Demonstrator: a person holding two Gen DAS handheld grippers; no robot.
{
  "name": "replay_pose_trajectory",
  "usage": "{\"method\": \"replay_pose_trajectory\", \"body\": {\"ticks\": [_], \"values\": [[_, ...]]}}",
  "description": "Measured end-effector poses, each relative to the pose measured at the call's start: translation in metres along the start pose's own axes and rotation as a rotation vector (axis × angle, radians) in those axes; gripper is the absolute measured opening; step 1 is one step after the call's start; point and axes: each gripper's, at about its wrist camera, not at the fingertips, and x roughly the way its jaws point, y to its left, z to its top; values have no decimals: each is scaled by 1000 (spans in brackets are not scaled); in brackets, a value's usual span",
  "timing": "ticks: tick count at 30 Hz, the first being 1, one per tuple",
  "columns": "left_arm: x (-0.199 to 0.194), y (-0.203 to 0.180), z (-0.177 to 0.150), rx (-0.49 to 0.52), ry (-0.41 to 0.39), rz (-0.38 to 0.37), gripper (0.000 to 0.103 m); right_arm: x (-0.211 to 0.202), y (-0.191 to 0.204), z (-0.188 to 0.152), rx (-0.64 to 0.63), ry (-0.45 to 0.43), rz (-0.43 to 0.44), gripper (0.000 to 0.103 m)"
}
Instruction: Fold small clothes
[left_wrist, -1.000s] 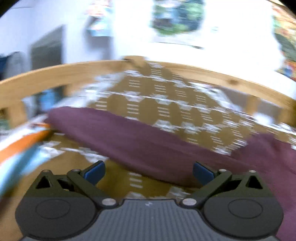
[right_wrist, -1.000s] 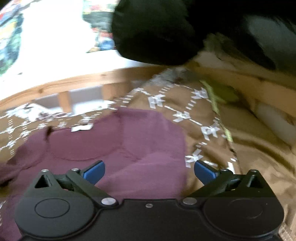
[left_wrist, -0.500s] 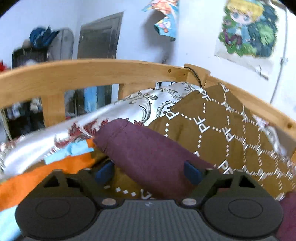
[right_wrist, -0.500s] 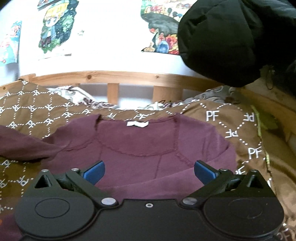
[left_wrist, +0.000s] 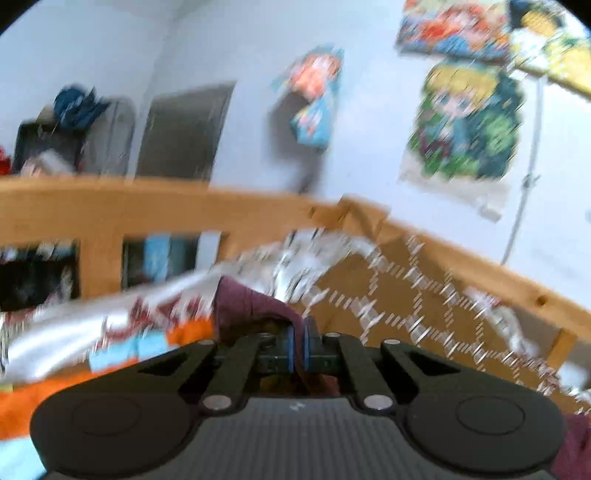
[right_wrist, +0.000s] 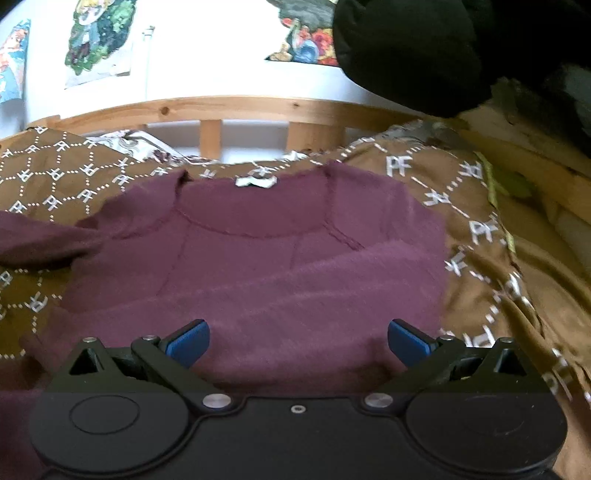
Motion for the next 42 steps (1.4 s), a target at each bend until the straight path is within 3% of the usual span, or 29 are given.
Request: {"method": "replay_pose_trajectory", "body": {"ticks": [6, 14, 22, 27, 33, 36, 42], "values": [[-44, -28, 14, 127, -210, -81, 5, -11, -29, -18, 57, -15, -34, 102], [-76, -66, 25, 213, -263, -257, 5, -22, -56, -39, 94, -46, -5, 102], [-115, -130, 25, 364, -280, -631, 5, -32, -61, -48, 108, -89, 83, 102], [-139, -173, 1, 476, -215, -875, 5, -40, -64, -51, 122, -111, 106, 102], [-160, -203, -51, 589, -79, -1098, 5, -48, -72, -49, 156, -145, 91, 102], [-169, -210, -84, 670, -6, -1176, 5, -52, -79, -48, 183, -164, 89, 102], [-177, -214, -124, 761, 115, -1261, 5, -57, -89, -46, 220, -189, 79, 102]]}}
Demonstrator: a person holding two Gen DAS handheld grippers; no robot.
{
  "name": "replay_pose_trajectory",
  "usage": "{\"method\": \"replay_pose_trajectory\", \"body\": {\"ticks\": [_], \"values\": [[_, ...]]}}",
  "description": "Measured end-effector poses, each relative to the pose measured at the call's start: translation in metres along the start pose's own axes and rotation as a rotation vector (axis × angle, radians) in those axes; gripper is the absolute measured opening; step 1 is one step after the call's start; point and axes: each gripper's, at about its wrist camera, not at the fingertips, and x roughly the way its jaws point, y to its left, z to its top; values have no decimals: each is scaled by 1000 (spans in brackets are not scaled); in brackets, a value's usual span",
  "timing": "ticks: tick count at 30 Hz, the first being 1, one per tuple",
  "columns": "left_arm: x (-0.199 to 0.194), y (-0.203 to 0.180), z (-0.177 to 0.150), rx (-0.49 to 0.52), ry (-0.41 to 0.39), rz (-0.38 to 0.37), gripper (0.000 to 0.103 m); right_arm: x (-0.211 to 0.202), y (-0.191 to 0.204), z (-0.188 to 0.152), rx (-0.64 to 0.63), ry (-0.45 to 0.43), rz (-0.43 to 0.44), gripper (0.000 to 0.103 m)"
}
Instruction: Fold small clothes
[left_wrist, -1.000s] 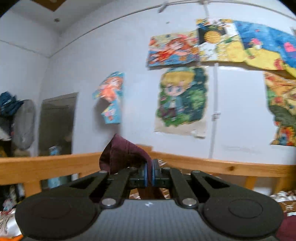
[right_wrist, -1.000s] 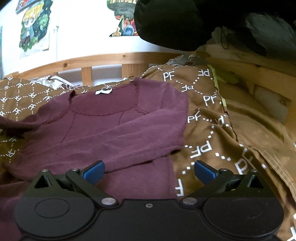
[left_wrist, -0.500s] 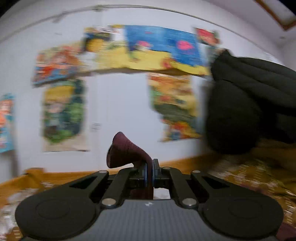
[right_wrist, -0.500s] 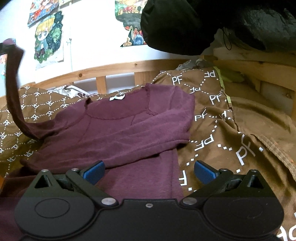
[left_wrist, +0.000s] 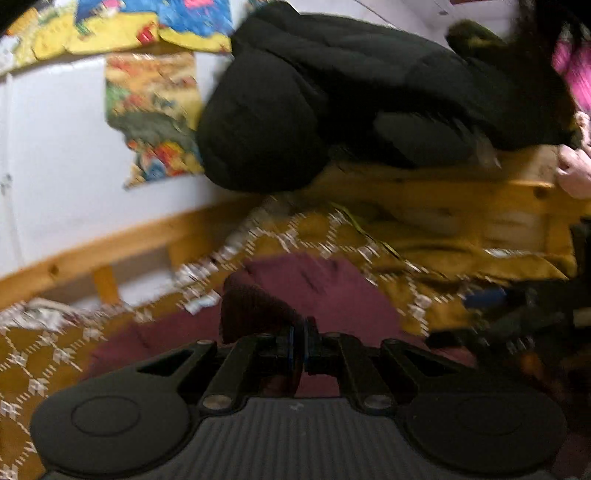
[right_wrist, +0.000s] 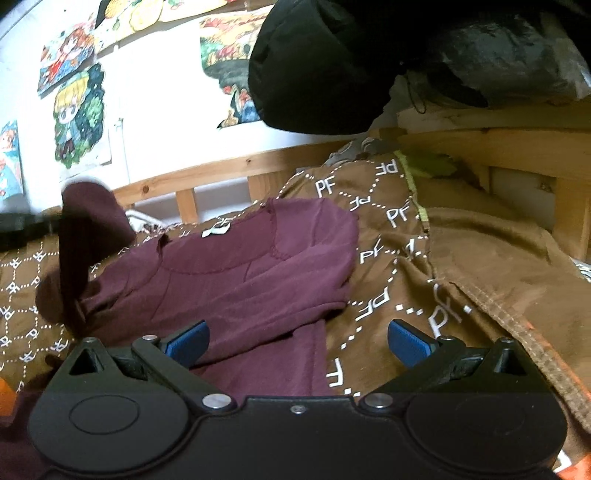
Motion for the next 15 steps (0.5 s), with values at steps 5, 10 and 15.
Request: {"method": "replay_pose_trajectory", "body": {"ticks": [5, 10, 15], "values": [[1, -16, -12, 30, 42, -66, 5, -3, -2, 2, -19, -36, -38, 102], [7, -25, -25, 42, 115, -133, 6, -3, -7, 3, -12, -45, -71, 102], [17, -31, -39, 26, 182, -172, 25, 1, -9, 5, -35, -40, -89, 102]]}}
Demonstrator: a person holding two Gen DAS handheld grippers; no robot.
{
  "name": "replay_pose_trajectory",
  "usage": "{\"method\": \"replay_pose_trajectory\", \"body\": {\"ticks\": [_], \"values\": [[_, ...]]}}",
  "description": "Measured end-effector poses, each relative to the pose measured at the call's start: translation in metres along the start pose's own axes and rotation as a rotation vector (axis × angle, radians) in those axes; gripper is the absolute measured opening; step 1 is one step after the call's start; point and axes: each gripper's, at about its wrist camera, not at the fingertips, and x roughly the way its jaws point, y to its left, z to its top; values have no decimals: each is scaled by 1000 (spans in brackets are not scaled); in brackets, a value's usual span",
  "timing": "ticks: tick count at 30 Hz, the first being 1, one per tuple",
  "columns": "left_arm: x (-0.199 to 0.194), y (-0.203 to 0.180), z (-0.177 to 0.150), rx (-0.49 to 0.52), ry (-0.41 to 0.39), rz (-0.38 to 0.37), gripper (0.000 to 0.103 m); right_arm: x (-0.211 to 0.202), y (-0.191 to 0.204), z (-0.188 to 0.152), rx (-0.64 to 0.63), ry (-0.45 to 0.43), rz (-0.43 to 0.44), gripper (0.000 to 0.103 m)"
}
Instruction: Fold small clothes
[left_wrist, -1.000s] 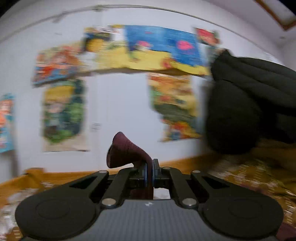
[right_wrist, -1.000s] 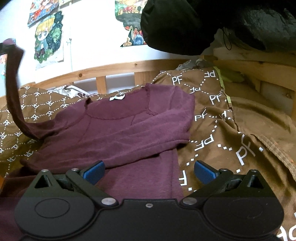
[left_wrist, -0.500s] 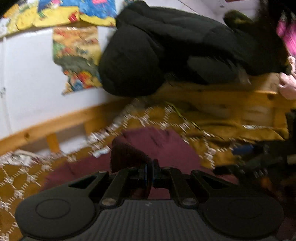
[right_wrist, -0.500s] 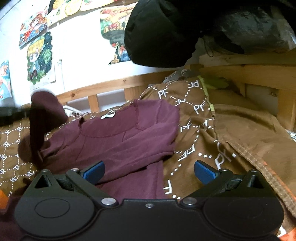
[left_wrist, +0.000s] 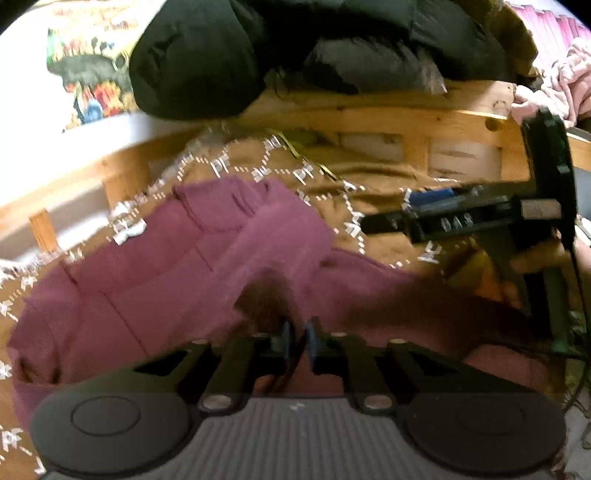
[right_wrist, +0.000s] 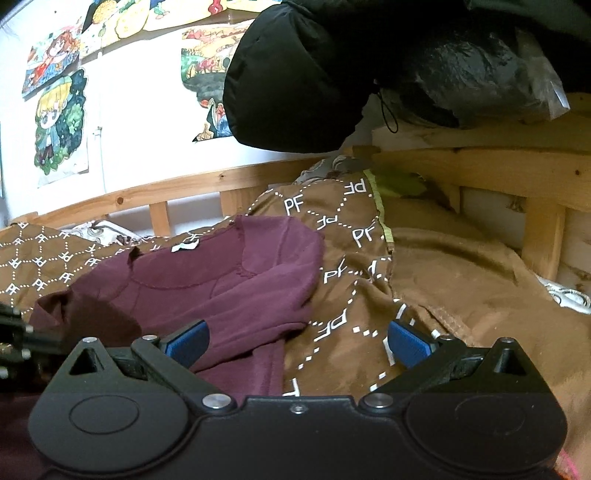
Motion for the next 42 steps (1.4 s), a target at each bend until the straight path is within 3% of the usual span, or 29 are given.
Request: {"method": "replay_pose_trajectory", "body": {"ticks": [2, 5, 8, 12, 15, 22, 27, 31, 37, 39, 42], "values": [[-1, 0, -2, -12, 7, -20, 42, 3, -1, 3, -1, 3, 2, 102], [-3, 1, -5, -33, 11, -58, 54, 7, -4, 9, 0, 5, -5, 102], [-11, 4, -8, -71, 11, -60, 73, 14, -1, 14, -14, 33, 11, 102], [-31, 19, -7, -150, -7, 34, 92, 27, 18, 21, -78, 103, 98, 102], [-48, 35, -7, -199, -20, 151, 99, 37, 38, 27, -125, 124, 139, 102], [-86, 89, -29, -388, 24, 399, 103, 96, 96, 55, -147, 233, 331, 102], [-108, 128, -54, -534, 63, 490, 103, 141, 157, 79, -154, 297, 510, 98], [-128, 141, -72, -588, 57, 526, 102, 158, 229, 89, -296, 288, 635, 91], [-140, 155, -92, -650, 107, 607, 102, 161, 305, 75, -486, 344, 735, 74], [-141, 159, -97, -670, 116, 611, 102, 165, 317, 65, -510, 395, 738, 63], [-142, 162, -99, -684, 114, 609, 102, 175, 320, 55, -482, 458, 730, 12]]}}
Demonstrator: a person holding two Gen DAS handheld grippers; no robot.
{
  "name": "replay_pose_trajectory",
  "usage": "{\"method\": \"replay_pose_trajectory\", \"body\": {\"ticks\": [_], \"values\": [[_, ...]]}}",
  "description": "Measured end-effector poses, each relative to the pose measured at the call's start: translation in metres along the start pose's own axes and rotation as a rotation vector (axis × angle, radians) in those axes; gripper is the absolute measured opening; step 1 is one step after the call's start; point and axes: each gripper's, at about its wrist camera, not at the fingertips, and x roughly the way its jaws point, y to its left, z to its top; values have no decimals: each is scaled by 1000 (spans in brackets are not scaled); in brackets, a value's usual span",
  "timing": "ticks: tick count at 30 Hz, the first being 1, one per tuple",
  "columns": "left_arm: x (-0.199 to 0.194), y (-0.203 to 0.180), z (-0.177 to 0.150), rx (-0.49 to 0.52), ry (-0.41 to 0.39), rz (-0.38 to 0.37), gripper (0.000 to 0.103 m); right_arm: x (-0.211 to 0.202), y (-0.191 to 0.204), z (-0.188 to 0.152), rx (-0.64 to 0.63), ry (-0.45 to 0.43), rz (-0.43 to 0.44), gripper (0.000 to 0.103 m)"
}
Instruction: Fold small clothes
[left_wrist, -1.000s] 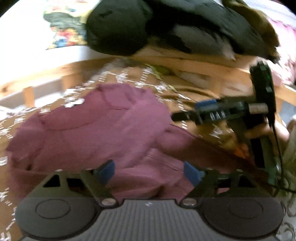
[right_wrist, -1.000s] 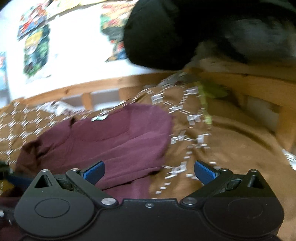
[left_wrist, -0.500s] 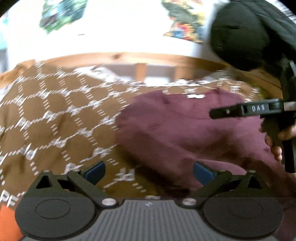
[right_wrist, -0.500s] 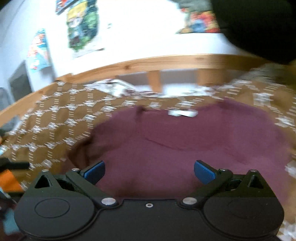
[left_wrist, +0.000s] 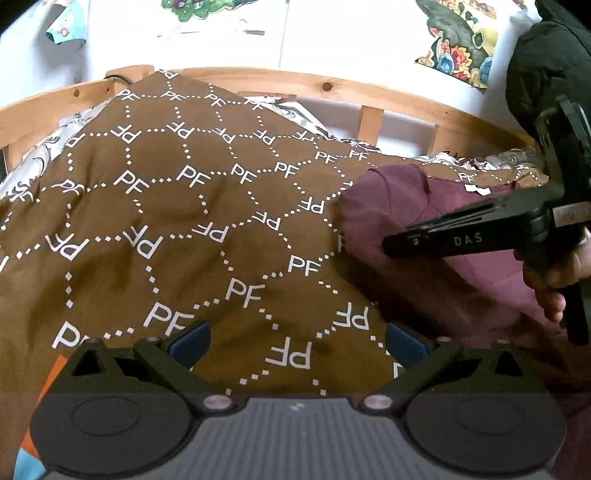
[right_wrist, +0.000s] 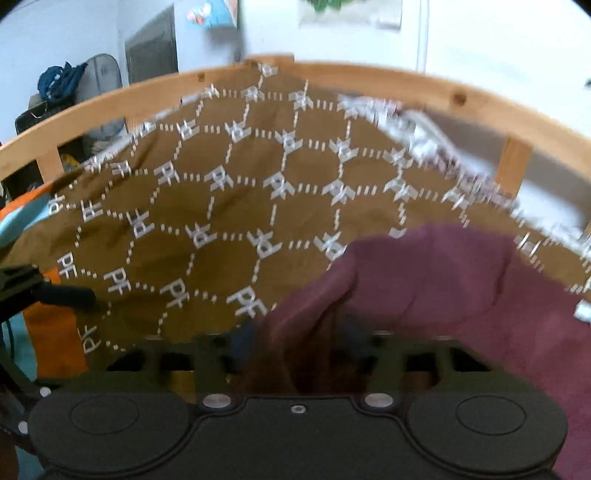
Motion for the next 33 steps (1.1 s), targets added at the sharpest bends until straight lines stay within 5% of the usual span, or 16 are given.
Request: {"method": "replay_pose_trajectory", "body": {"ticks": [2, 8, 15, 20, 23, 30, 31, 33], "values": [[1, -1, 1, -1, -7, -14, 102, -4, -8, -4, 54, -25, 2, 3], [20, -19, 12, 44, -29, -81, 102, -36, -59, -11, 328, -119, 49, 3], [54, -38, 33, 46, -3, -133, 101, -34, -103, -32, 418, -73, 19, 3], [65, -37, 46, 19, -25, -182, 101, -34, -107, -14, 377, -78, 67, 30], [78, -36, 54, 23, -20, -176, 92, -20, -107, 11, 342, -52, 90, 38], [113, -23, 67, -60, 68, -245, 71, 38, -87, 53, 176, 96, 119, 37], [118, -20, 68, -71, 85, -266, 66, 43, -83, 57, 143, 117, 120, 37], [127, -18, 68, -89, 126, -312, 33, 52, -76, 62, 90, 155, 131, 24]]}}
